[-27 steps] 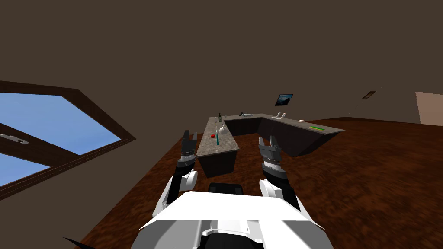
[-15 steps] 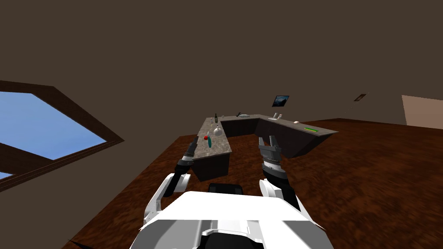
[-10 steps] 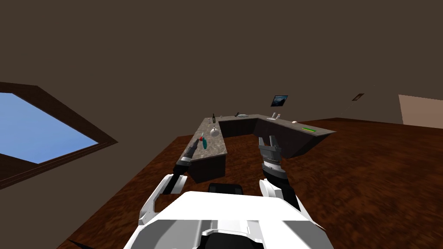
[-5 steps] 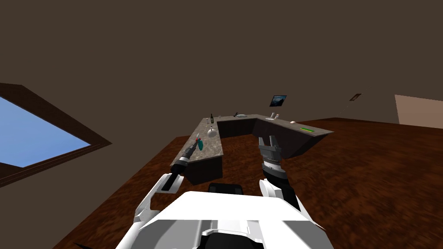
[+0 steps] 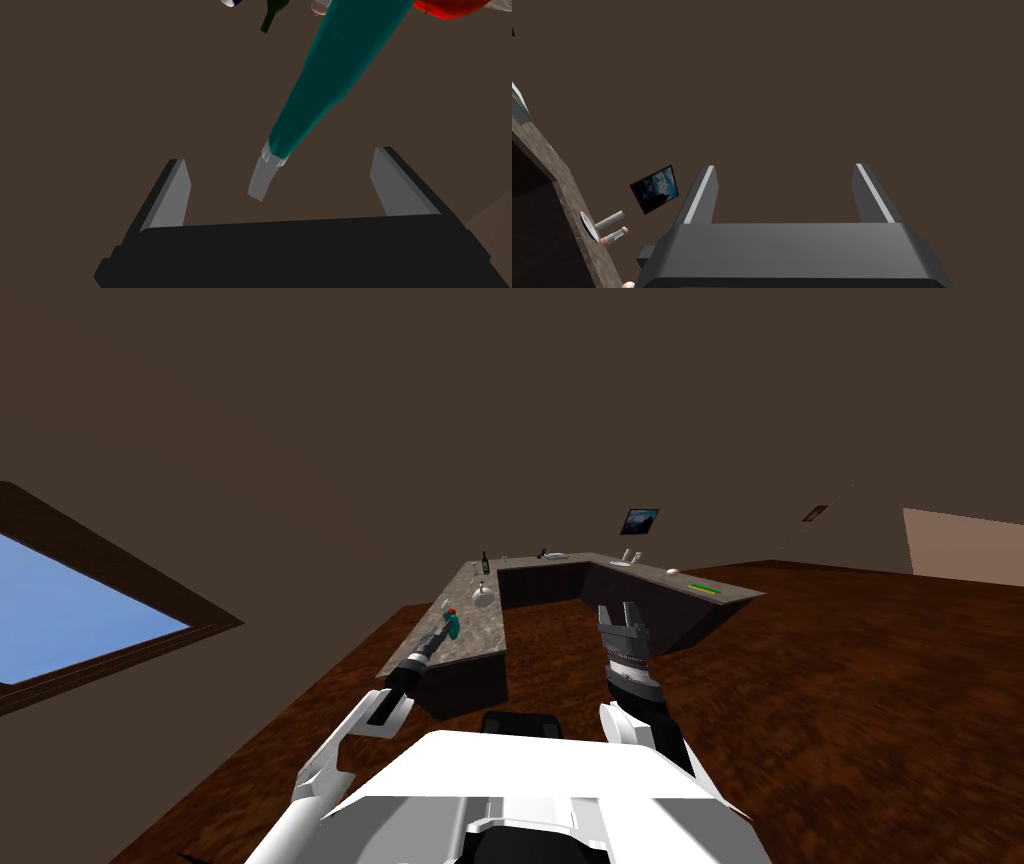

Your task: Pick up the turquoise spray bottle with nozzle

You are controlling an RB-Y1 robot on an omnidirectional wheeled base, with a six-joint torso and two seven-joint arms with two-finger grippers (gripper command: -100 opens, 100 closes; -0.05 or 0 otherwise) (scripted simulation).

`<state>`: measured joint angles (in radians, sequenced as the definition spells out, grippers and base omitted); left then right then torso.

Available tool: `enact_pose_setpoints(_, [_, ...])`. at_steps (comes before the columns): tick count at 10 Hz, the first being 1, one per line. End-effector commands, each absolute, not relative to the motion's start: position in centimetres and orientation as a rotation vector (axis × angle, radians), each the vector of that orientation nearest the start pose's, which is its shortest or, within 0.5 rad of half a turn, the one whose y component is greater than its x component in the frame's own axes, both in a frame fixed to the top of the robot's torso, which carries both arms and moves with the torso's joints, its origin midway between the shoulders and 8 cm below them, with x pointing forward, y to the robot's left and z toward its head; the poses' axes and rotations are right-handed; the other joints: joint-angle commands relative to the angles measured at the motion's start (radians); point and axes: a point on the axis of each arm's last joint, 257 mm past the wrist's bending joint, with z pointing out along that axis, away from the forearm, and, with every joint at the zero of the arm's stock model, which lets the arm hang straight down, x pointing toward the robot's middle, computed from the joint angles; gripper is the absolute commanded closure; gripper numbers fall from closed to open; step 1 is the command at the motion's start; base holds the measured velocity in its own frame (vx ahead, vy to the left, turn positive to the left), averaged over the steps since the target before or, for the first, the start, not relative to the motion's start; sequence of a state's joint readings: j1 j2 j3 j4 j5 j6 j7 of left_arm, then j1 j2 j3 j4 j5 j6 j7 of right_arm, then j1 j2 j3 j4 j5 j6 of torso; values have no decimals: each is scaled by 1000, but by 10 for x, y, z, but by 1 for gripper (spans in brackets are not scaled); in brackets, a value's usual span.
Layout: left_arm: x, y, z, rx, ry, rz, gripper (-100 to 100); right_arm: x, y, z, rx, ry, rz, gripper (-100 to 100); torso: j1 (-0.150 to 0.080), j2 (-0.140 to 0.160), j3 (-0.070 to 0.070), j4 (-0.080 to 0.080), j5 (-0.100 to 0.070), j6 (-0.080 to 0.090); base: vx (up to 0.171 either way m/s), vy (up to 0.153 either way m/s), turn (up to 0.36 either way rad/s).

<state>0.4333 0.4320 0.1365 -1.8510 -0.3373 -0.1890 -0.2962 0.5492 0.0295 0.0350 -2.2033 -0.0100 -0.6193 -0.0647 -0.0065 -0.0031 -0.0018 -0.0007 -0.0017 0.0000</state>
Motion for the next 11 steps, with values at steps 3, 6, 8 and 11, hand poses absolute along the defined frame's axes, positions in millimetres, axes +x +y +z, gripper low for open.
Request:
enact_pose_setpoints(3, [412,437,-225,-305,1603,-165,-100,335,-277,-3,715,561,1383,0,0,-1,0,0,0,0,57,-113,-15])
enact_pose_setpoints(6, [407,477,-237,-261,1667,-16,-100,335,-277,-3,715,561,1383,0,-1,0,0,0,0,0,53,-124,-11])
enact_pose_setpoints(8, [403,499,-242,-241,1698,64,-100,335,-277,-3,715,561,1383,0,1,0,0,0,0,0,38,-88,-12])
enact_pose_setpoints(11, [402,516,-247,-226,1722,131,-100,335,-277,-3,715,561,1383,0,1,1,0,0,0,0,32,-77,-6])
